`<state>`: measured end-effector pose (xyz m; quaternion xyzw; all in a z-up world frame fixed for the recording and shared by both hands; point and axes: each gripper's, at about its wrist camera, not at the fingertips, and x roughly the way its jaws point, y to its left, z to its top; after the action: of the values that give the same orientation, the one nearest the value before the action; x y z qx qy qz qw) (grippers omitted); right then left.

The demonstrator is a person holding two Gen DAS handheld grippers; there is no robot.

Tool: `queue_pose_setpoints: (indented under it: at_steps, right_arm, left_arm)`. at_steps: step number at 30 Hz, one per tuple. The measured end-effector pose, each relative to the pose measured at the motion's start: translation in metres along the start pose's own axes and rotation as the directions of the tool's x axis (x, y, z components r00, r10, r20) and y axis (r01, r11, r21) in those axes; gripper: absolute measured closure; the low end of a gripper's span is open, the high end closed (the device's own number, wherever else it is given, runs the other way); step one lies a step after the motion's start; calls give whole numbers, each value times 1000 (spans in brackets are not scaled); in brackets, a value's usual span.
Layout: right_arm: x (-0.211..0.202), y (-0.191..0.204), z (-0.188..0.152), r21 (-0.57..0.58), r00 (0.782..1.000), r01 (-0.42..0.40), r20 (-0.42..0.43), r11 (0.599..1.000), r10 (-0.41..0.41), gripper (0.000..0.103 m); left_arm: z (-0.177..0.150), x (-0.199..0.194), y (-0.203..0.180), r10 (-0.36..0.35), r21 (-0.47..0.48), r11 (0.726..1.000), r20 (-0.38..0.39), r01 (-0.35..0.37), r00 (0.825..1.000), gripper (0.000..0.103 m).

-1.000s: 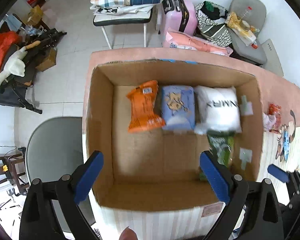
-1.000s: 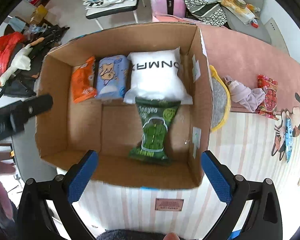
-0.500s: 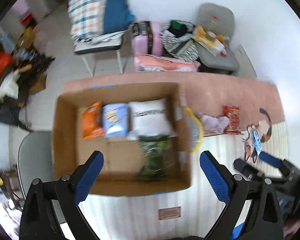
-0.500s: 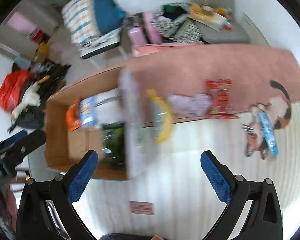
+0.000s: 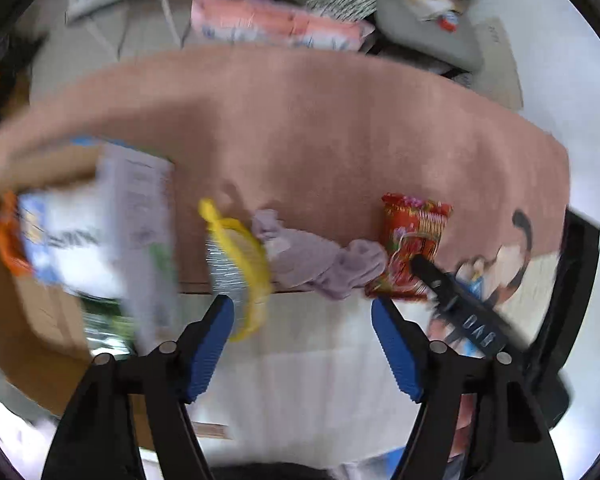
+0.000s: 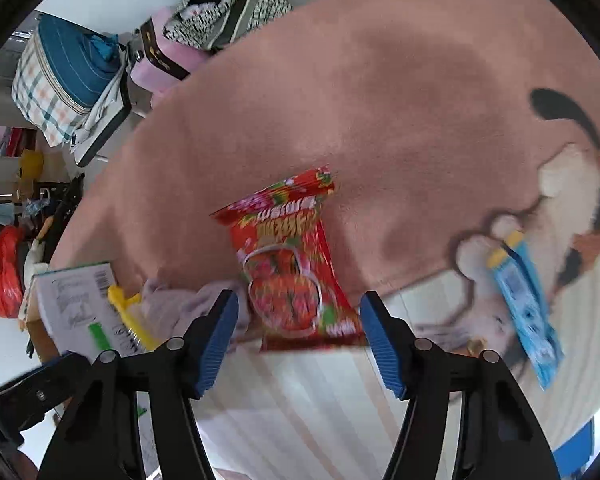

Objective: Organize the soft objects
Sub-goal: 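Grasp the lavender cloth with the left tool while the right tool grasps the red snack bag, then carry the lavender cloth and red snack bag into the box and release both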

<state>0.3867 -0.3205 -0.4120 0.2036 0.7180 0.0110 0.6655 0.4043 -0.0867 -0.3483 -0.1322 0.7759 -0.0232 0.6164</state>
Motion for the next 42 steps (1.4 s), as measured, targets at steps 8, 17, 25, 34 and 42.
queue_pose_setpoints:
  at_steps: [8, 17, 25, 34, 42]
  right_arm:
    - [36, -8, 11, -44, 996, -38, -79, 998, 34, 49]
    - [31, -17, -3, -206, 987, 66, -130, 976, -95, 53]
    - [23, -18, -14, -282, 985, 102, -106, 954, -137, 52]
    - [30, -33, -11, -194, 989, 17, -142, 981, -45, 53]
    - [25, -67, -56, -246, 969, 48, -224, 968, -105, 60]
  left_arm:
    - [29, 66, 14, -168, -304, 944, -109, 128, 980, 34]
    - [25, 78, -21, 60, -126, 989, -94, -72, 994, 34]
    - [-11, 110, -39, 184, 71, 982, -122, -176, 975, 34]
    - [-37, 105, -27, 170, 55, 985, -66, -166, 983, 62]
    - [-95, 112, -43, 235, 209, 951, -10, -228, 972, 60]
